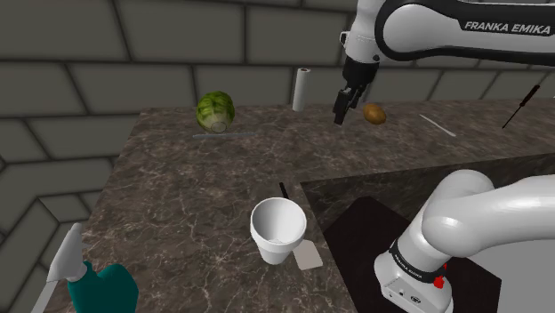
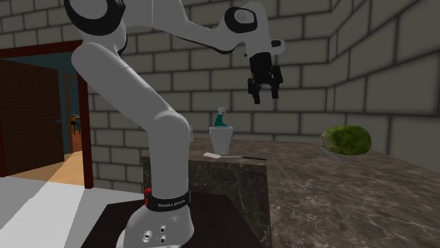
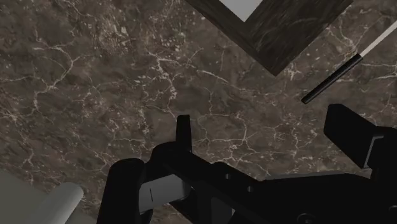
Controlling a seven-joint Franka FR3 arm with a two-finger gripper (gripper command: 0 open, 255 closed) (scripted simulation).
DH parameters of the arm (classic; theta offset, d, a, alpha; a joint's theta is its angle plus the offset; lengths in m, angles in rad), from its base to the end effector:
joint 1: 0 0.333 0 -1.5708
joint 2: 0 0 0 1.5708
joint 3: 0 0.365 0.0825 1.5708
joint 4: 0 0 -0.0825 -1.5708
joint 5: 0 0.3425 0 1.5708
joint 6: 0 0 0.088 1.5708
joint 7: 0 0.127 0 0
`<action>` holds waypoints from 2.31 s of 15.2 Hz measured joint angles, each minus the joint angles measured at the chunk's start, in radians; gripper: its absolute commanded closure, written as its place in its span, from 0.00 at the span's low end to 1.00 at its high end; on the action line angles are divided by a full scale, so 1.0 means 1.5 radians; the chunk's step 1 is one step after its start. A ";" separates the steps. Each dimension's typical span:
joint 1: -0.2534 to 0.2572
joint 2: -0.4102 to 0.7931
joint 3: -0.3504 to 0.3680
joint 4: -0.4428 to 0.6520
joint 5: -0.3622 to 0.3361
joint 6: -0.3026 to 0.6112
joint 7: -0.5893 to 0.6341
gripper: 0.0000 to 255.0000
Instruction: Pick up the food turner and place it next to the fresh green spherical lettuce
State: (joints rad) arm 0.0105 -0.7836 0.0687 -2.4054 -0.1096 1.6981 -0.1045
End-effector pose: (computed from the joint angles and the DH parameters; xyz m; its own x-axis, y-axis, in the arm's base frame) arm 0.2444 0.0147 0.5955 0.9822 0.1788 0.0567 0.1675 -0.9721 0.1641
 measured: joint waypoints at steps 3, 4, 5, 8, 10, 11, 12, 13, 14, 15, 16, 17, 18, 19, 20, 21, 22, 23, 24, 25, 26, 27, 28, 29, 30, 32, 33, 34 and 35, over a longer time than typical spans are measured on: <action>-0.001 -0.015 0.013 -0.027 0.013 0.010 0.032 0.00; -0.002 -0.025 0.021 -0.049 0.023 0.019 0.054 0.00; -0.002 -0.032 0.033 -0.067 0.034 0.029 0.080 0.00; 0.001 -0.056 0.072 -0.116 0.075 0.050 0.164 0.00; 0.003 -0.060 0.101 -0.145 0.104 0.073 0.222 0.00; 0.005 -0.060 0.117 -0.159 0.120 0.086 0.251 0.00; 0.007 -0.061 0.133 -0.171 0.136 0.098 0.281 0.00; 0.011 -0.062 0.150 -0.185 0.154 0.111 0.311 0.00; 0.014 -0.059 0.168 -0.195 0.171 0.124 0.342 0.00; 0.015 -0.055 0.183 -0.203 0.186 0.137 0.370 0.00; 0.016 -0.047 0.200 -0.209 0.202 0.152 0.399 0.00; 0.019 -0.037 0.221 -0.212 0.219 0.166 0.431 0.00; 0.019 -0.027 0.238 -0.218 0.234 0.183 0.459 0.00; 0.018 -0.016 0.254 -0.227 0.249 0.205 0.485 0.00; 0.020 -0.002 0.276 -0.234 0.266 0.228 0.515 0.00; 0.019 0.018 0.299 -0.228 0.282 0.247 0.548 0.00; 0.015 0.039 0.321 -0.228 0.295 0.270 0.578 0.00; 0.011 0.062 0.343 -0.223 0.307 0.292 0.609 0.00; 0.009 0.072 0.356 -0.225 0.316 0.306 0.629 0.00; 0.008 0.080 0.365 -0.228 0.321 0.319 0.639 0.00; 0.007 0.088 0.371 -0.233 0.325 0.332 0.645 0.00; 0.006 0.097 0.378 -0.237 0.328 0.346 0.649 0.00; 0.004 0.103 0.381 -0.240 0.328 0.355 0.649 0.00; 0.003 0.110 0.385 -0.245 0.330 0.368 0.650 0.00; 0.001 0.119 0.390 -0.249 0.332 0.380 0.651 0.00; -0.004 0.138 0.400 -0.256 0.333 0.406 0.653 0.00; -0.004 0.140 0.401 -0.258 0.333 0.410 0.653 0.00; -0.004 0.141 0.402 -0.259 0.334 0.412 0.653 0.00; -0.004 0.141 0.402 -0.259 0.334 0.413 0.653 0.00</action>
State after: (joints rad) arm 0.0048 -0.5718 0.6723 -2.7944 0.3913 2.3178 0.8755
